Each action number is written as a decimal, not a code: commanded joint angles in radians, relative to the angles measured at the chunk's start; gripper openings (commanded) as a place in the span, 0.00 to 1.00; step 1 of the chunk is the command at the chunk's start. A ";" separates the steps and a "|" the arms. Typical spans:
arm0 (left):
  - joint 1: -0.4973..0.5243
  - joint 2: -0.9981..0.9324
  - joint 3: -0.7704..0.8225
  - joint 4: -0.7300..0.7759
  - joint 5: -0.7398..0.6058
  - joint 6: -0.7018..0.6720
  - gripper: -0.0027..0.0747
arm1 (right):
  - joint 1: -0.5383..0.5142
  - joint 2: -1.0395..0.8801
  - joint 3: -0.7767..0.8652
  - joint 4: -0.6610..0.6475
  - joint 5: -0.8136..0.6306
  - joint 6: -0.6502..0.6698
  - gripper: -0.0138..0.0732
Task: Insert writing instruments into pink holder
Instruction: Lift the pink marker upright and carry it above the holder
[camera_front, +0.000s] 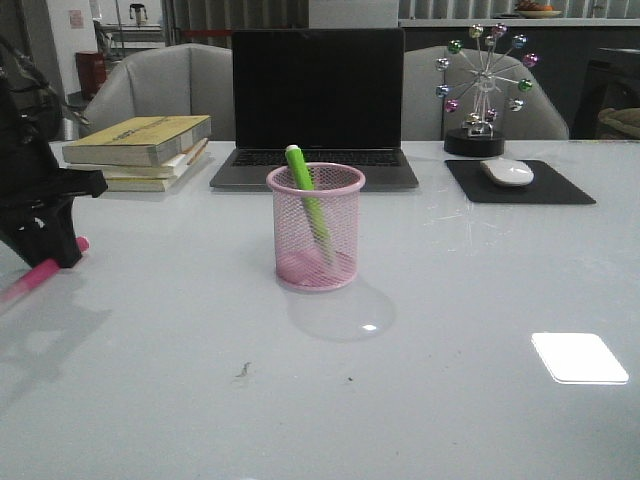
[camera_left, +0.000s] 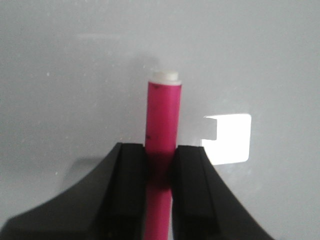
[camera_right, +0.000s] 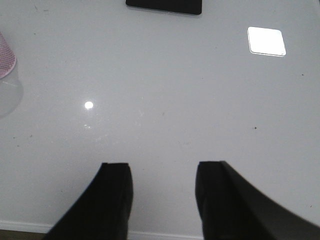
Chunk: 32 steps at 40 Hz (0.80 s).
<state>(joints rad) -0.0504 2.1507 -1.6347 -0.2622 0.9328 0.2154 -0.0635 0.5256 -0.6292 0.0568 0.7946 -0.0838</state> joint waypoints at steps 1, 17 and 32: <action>-0.012 -0.132 -0.023 -0.101 -0.099 0.043 0.16 | -0.006 0.002 -0.027 -0.011 -0.072 -0.001 0.64; -0.201 -0.405 -0.023 -0.173 -0.391 0.115 0.16 | -0.006 0.002 -0.027 -0.011 -0.073 -0.002 0.64; -0.478 -0.424 0.041 -0.241 -0.795 0.116 0.15 | -0.006 0.002 -0.027 -0.020 -0.066 -0.002 0.64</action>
<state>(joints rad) -0.4710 1.7838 -1.5919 -0.4716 0.3246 0.3301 -0.0635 0.5256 -0.6292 0.0531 0.7946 -0.0838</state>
